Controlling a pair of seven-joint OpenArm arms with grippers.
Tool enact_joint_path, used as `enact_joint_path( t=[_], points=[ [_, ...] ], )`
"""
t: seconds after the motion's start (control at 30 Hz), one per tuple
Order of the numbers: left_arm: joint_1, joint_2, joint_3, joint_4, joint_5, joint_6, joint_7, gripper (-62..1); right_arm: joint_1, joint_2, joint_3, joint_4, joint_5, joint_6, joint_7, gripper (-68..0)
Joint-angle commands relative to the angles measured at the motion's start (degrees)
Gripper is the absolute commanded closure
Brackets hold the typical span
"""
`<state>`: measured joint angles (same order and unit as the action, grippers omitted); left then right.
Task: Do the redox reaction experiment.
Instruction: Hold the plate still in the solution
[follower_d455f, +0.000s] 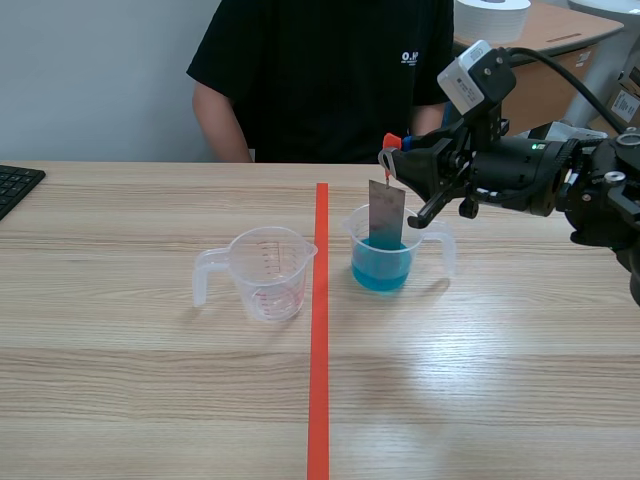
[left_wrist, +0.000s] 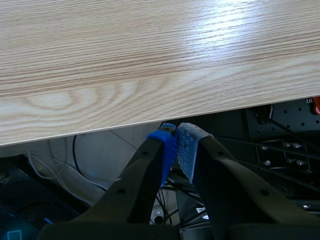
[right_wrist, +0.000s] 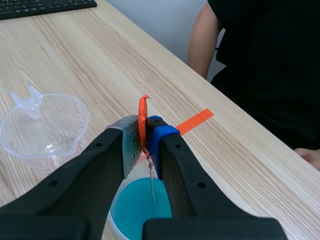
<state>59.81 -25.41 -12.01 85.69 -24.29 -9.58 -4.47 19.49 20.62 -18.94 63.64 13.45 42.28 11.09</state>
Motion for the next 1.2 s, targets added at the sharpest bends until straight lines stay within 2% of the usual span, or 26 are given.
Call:
enact_joint_path(
  t=[0.0, 0.3, 0.43, 0.97, 1.17],
  points=[
    [0.0, 0.0, 0.3, 0.5, -0.1, -0.2, -0.4, -4.6, 1.1, 0.7, -0.3, 0.2, -0.2, 0.4, -0.9, -1.5],
    [0.0, 0.0, 0.3, 0.5, -0.1, -0.2, -0.6, -4.6, 1.2, 0.7, -0.2, 0.4, 0.2, 0.4, -0.9, -1.5],
    [0.0, 0.0, 0.3, 0.5, -0.1, -0.2, -0.6, -4.7, 1.1, 1.3, -0.2, 2.5, 0.4, 0.4, -2.6, -1.5],
    [0.0, 0.0, 0.3, 0.5, -0.1, -0.2, -0.6, -4.6, 1.1, 4.9, 2.3, 14.4, 15.2, 0.4, -16.9, -1.5],
    [0.0, 0.0, 0.3, 0.5, -0.1, -0.2, -0.6, -4.6, 1.1, 5.1, 4.3, 19.2, 19.3, 0.4, -22.6, -1.5]
  ],
)
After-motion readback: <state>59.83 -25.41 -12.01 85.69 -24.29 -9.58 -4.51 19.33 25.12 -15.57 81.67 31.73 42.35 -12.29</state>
